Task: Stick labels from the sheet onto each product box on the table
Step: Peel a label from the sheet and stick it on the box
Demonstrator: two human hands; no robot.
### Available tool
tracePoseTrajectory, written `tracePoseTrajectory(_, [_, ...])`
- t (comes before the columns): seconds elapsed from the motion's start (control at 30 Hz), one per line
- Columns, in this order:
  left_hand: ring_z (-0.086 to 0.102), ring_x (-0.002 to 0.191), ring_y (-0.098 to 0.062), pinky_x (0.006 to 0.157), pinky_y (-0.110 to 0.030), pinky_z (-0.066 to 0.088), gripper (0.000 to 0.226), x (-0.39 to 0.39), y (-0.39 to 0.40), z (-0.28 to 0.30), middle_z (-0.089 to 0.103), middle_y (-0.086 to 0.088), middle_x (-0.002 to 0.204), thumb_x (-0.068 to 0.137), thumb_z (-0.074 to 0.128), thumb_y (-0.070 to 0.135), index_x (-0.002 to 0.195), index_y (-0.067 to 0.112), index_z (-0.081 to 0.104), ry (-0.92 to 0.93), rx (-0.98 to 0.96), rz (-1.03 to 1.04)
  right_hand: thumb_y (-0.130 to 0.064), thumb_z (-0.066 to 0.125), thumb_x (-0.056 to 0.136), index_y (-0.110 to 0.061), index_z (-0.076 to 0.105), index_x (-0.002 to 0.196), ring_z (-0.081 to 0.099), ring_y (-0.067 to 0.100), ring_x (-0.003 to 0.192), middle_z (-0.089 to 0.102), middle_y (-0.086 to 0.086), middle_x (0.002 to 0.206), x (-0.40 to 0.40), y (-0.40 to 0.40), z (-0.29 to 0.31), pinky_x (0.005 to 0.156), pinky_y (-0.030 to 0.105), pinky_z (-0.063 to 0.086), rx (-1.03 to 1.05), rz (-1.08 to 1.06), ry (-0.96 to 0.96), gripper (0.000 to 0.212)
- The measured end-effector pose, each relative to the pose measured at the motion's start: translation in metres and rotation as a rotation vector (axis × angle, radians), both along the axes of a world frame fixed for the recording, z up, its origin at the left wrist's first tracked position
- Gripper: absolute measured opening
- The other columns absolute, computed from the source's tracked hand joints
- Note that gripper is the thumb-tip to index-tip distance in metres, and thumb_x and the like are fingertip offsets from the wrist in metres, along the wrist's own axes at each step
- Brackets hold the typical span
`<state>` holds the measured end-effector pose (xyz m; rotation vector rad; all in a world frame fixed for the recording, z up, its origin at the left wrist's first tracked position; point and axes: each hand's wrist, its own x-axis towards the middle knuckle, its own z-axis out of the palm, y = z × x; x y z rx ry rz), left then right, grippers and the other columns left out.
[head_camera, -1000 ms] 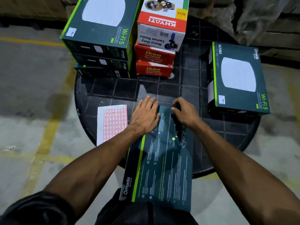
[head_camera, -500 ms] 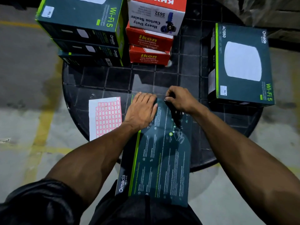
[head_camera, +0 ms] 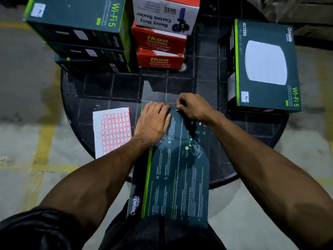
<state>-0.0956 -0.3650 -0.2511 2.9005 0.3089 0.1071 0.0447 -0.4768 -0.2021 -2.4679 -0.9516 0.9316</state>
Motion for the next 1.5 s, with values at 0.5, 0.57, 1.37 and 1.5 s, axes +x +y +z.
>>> tracePoseTrajectory(0.5, [0.052,0.112,-0.024,0.111,-0.042,0.031,0.036,0.000,-0.001,-0.002,0.060,-0.008,0.118,0.100,0.036,0.035,0.121,0.011,0.053,0.013,0.022,0.006,-0.027,0.054,0.098,-0.025,0.055,0.095,0.060,0.018,0.088,0.063,-0.005,0.091,-0.003,0.002,0.000,0.082,0.044,0.051,-0.038,0.006,-0.032,0.004])
tracePoseTrajectory(0.57, [0.052,0.112,-0.024,0.111,-0.042,0.031,0.037,0.000,0.000,-0.003,0.060,-0.008,0.119,0.100,0.035,0.035,0.121,0.011,0.053,0.019,0.032,0.006,-0.027,0.054,0.098,-0.024,0.055,0.095,0.060,0.018,0.088,0.063,-0.006,0.090,-0.004,0.002,-0.001,0.081,0.042,0.050,-0.037,0.006,-0.032,0.004])
tracePoseTrajectory(1.37, [0.050,0.113,-0.020,0.112,-0.041,0.030,0.039,-0.001,-0.001,0.000,0.058,-0.006,0.119,0.101,0.031,0.039,0.124,0.014,0.050,0.055,0.042,-0.003,-0.022,0.051,0.100,-0.019,0.054,0.122,0.060,0.023,0.102,0.065,0.004,0.119,-0.022,-0.018,-0.011,0.082,0.037,0.049,0.144,-0.301,0.005,0.022])
tracePoseTrajectory(1.5, [0.049,0.113,-0.020,0.112,-0.041,0.029,0.041,-0.001,-0.001,0.001,0.057,-0.005,0.120,0.101,0.028,0.040,0.125,0.014,0.049,0.064,0.044,-0.002,-0.029,0.063,0.094,-0.021,0.056,0.117,0.063,0.018,0.089,0.066,-0.003,0.094,-0.025,-0.012,-0.012,0.084,0.043,0.052,0.164,-0.350,0.075,0.026])
